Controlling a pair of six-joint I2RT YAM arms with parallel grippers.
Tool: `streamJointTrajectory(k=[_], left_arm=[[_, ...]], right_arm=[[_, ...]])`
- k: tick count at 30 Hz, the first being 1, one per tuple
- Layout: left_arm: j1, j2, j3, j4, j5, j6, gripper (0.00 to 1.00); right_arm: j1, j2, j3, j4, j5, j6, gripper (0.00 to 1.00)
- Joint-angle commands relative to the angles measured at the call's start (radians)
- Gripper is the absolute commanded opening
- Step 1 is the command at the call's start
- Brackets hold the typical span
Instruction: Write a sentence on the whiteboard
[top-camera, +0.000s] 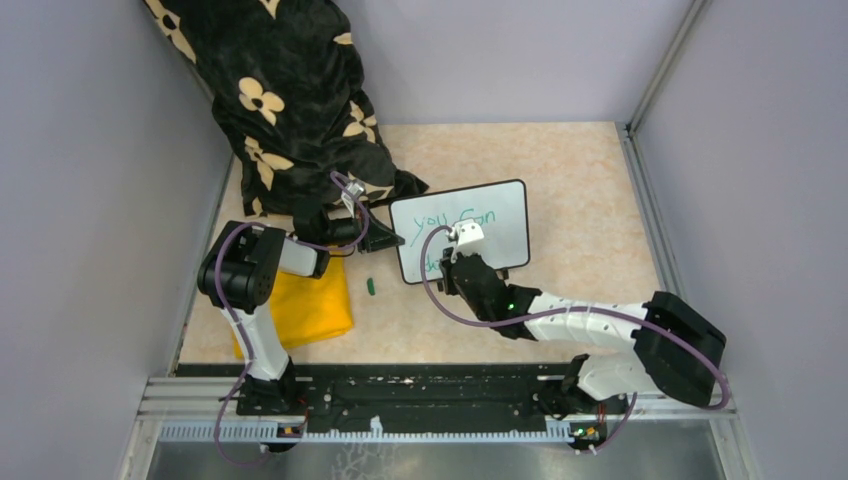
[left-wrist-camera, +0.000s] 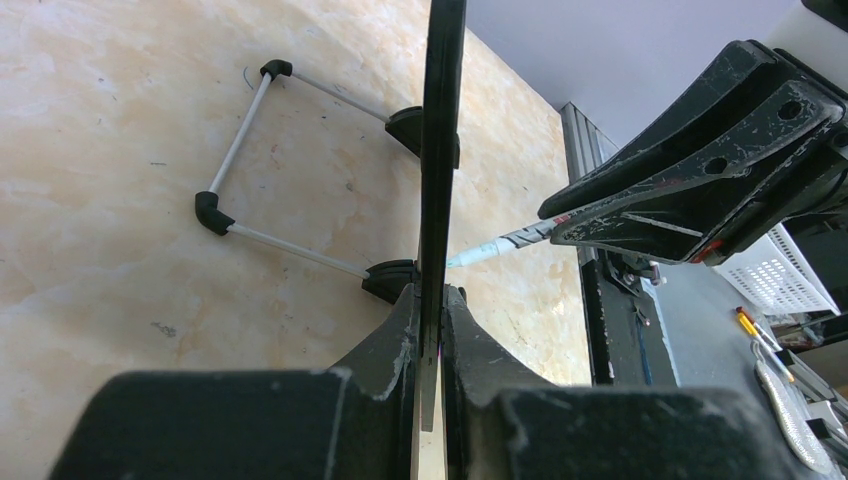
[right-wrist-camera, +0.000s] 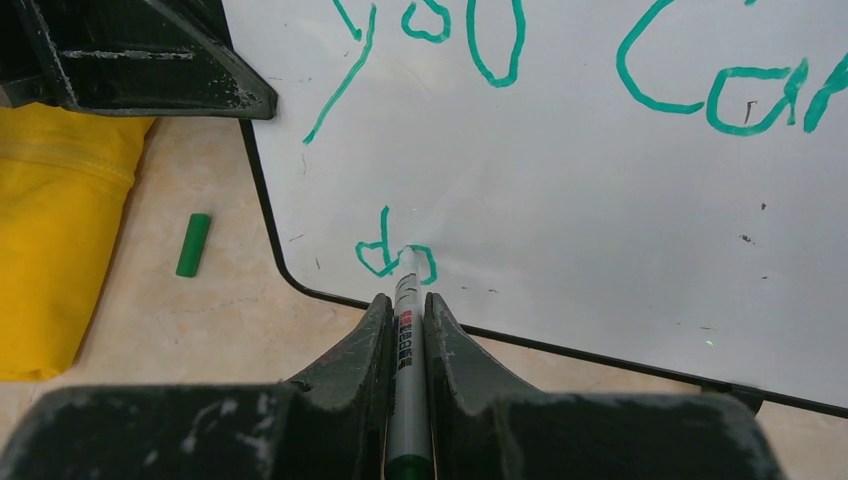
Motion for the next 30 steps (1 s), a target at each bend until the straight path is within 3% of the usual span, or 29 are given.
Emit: streamJointTrajectory(k=[1, 11, 21, 25, 30], left_arm=[[-0.021, 0.029, -0.006, -0.100, -0.014, 0.030, 0.00], [-0.021, 0.028, -0.006, -0.104, -0.014, 0.033, 0.00], [-0.021, 0.025, -0.006, -0.103, -0.013, 0.034, 0.00], [-0.021, 0.026, -0.005, -0.105, -0.012, 0.035, 0.00], [-0.021, 0.028, -0.005, -0.105, -0.014, 0.036, 0.00]], right_arm=[[-0.015, 0.017, 0.047, 0.044, -0.014, -0.002, 0.00], [-0.016, -0.143, 0.040, -0.024, 0.037, -0.001, 0.00], [-0.063, -0.333, -0.041, -0.080, 0.199, -0.031, 0.00], [-0.119, -0.418, -0.083, -0.093, 0.167, -0.023, 0.00], [-0.134, -0.404, -0.097, -0.097, 0.101, -0.014, 0.00]])
